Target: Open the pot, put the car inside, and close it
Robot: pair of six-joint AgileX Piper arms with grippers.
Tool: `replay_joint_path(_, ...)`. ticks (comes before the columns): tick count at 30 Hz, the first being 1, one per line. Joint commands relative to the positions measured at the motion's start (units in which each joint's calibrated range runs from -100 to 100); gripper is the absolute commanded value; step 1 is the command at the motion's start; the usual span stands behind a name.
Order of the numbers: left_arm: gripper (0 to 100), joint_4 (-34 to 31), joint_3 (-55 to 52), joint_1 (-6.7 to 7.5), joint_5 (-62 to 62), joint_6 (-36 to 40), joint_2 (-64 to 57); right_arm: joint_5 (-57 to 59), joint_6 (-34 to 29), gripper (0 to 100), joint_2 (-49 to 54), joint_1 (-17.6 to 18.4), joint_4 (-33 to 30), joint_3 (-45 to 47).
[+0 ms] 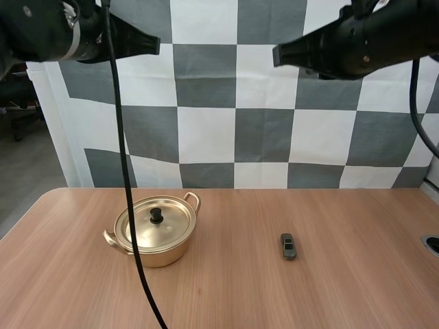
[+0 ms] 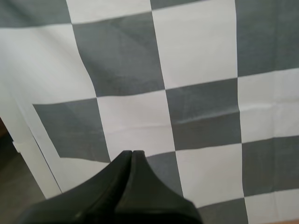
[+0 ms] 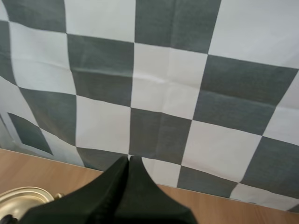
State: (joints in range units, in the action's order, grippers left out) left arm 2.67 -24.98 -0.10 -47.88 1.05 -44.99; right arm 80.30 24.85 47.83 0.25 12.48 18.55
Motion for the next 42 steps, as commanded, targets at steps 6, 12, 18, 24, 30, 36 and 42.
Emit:
replay_joint_path(6, 0, 0.2, -8.3, 0.03, -52.1, -0.3, 1.8, 19.7, 0.2, 0, 0.0, 0.0, 0.6, 7.2)
replay_joint_path(12, 0, 0.5, -14.5, 0.03, -52.1, -0.9, 2.3, 19.7, 0.2, 0, 0.0, 0.0, 0.6, 10.2)
replay_joint_path(18, 0, 1.1, -17.2, 0.03, -52.1, -2.1, 2.3, 19.7, 0.2, 0, 0.5, 0.0, 0.6, 10.2)
replay_joint_path(24, 0, 1.3, -17.2, 0.03, -48.6, -3.1, 2.2, 19.7, 0.2, 0, 2.1, 0.0, 0.7, 10.2)
replay_joint_path(30, 30, 1.1, -17.2, 0.03, -47.5, -4.4, 2.2, 19.7, 0.2, 0, 3.0, 0.0, 0.8, 10.2)
replay_joint_path(36, 100, 1.3, -17.2, 0.03, -50.1, -11.3, 2.2, 19.7, 0.2, 0, 3.0, 0.0, 0.8, 10.2)
replay_joint_path(42, 100, 0.3, -17.2, 0.03, -45.4, -12.7, 2.2, 19.7, 0.3, 0, 3.0, 0.0, 0.9, 10.2)
